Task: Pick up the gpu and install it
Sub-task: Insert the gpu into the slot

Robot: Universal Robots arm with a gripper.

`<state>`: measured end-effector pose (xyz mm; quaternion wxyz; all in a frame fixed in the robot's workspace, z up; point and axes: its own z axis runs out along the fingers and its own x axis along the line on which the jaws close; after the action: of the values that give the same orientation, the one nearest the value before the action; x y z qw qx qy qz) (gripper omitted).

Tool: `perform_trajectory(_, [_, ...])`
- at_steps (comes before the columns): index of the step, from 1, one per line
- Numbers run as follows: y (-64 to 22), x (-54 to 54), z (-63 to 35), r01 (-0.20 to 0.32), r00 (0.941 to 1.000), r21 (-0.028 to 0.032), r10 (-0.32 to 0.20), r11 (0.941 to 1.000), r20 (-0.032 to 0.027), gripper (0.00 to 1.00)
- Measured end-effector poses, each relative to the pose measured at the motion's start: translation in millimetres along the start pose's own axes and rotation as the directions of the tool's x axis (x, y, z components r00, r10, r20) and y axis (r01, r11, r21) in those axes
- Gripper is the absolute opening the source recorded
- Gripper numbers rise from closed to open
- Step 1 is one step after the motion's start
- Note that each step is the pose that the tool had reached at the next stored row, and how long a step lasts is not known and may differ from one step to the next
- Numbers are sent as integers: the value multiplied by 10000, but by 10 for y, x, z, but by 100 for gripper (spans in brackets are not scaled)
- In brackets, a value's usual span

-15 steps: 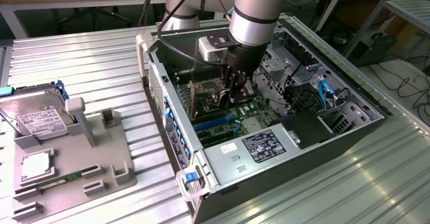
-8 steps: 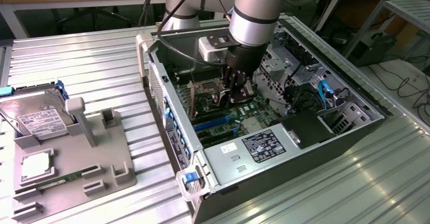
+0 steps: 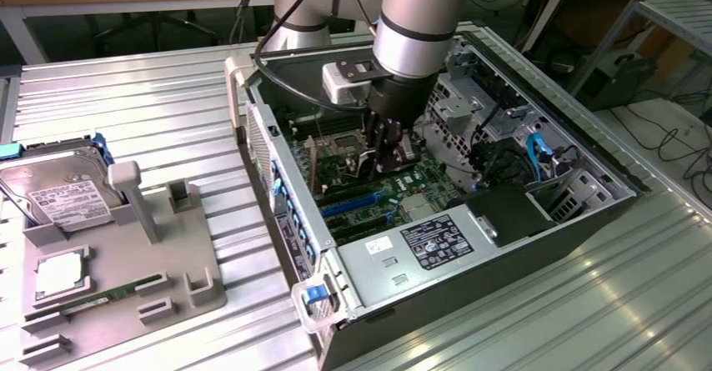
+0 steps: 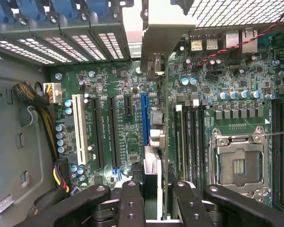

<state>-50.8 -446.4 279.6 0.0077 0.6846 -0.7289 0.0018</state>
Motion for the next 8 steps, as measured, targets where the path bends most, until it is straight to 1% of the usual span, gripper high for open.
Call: perform_trajectory(8, [11, 1, 5, -2, 10000, 0, 2, 10000, 2, 27])
